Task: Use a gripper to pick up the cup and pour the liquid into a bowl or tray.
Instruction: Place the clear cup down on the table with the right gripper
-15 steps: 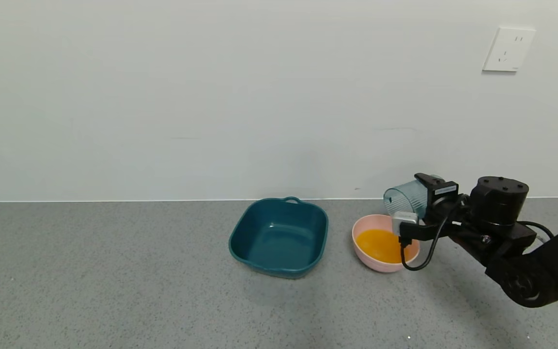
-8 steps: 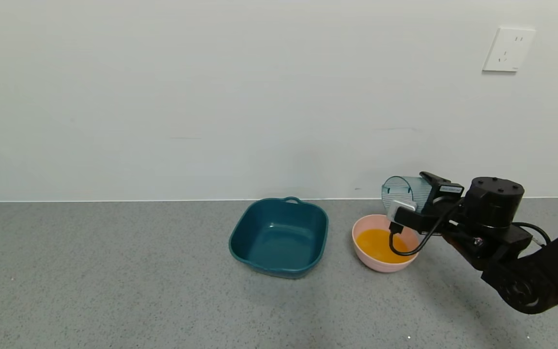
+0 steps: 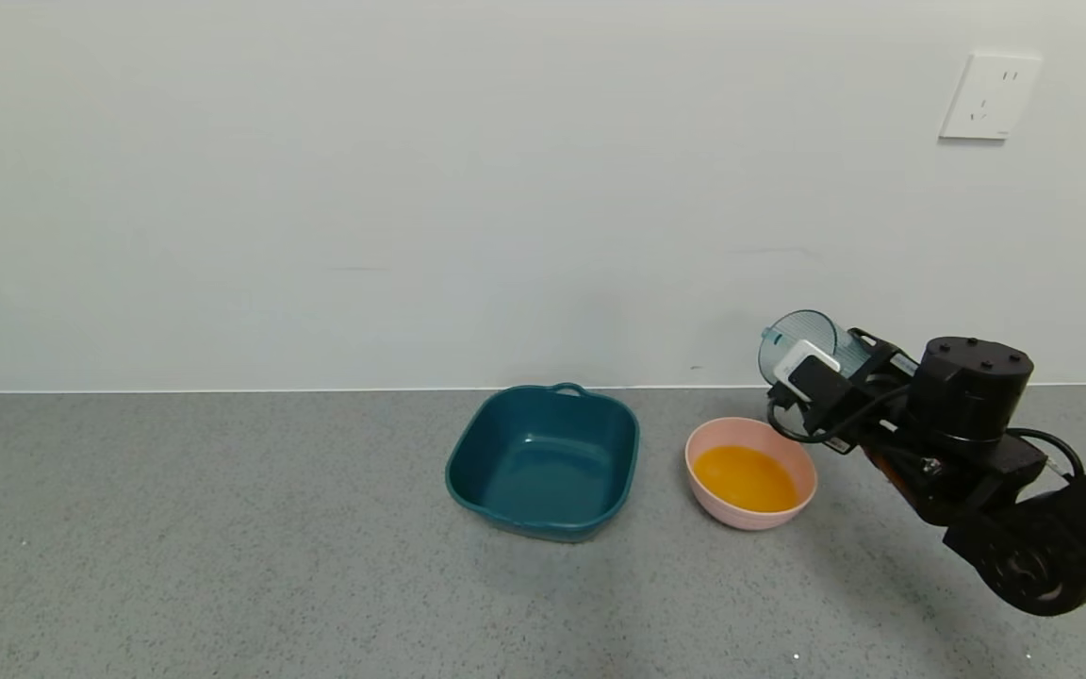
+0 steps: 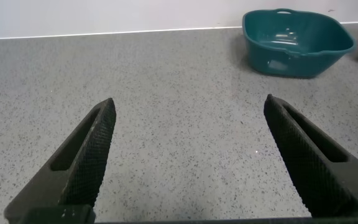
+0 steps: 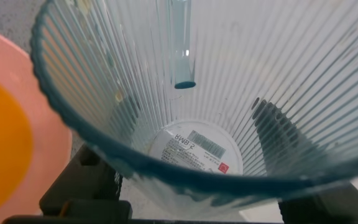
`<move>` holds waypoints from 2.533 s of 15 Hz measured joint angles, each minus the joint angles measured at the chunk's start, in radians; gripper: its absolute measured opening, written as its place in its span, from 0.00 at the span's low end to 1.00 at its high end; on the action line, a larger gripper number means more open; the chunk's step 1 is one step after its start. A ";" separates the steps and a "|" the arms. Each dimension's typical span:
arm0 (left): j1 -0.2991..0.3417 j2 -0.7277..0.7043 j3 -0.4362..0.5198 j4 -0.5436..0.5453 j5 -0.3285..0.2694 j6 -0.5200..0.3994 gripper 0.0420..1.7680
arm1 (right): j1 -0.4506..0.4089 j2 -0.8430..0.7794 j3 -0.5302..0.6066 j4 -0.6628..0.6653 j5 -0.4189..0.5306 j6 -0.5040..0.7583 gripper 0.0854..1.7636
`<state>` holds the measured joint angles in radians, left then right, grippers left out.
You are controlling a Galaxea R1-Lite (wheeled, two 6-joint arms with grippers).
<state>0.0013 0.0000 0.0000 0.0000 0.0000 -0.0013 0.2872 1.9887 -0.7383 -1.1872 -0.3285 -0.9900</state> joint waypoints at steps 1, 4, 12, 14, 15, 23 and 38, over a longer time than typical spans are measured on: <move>0.000 0.000 0.000 0.000 0.000 0.000 0.97 | 0.002 -0.010 0.004 0.005 -0.012 0.042 0.75; 0.000 0.000 0.000 0.000 0.000 0.000 0.97 | -0.004 -0.033 0.007 0.006 -0.017 0.177 0.75; 0.000 0.000 0.000 0.000 0.000 0.000 0.97 | -0.119 -0.050 0.001 0.009 -0.018 0.605 0.75; 0.000 0.000 0.000 0.000 0.000 0.000 0.97 | -0.139 -0.040 -0.007 0.015 -0.016 0.682 0.75; 0.000 0.000 0.000 0.000 0.000 0.000 0.97 | -0.148 -0.039 -0.015 0.034 -0.015 0.719 0.75; 0.000 0.000 0.000 0.000 0.000 0.000 0.97 | -0.295 -0.068 -0.092 0.239 0.165 1.034 0.75; 0.000 0.000 0.000 0.000 0.000 0.000 0.97 | -0.352 0.147 -0.077 0.054 0.217 1.052 0.75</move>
<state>0.0013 0.0000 0.0000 0.0000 0.0000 -0.0013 -0.0645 2.1355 -0.8149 -1.1330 -0.1119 0.0619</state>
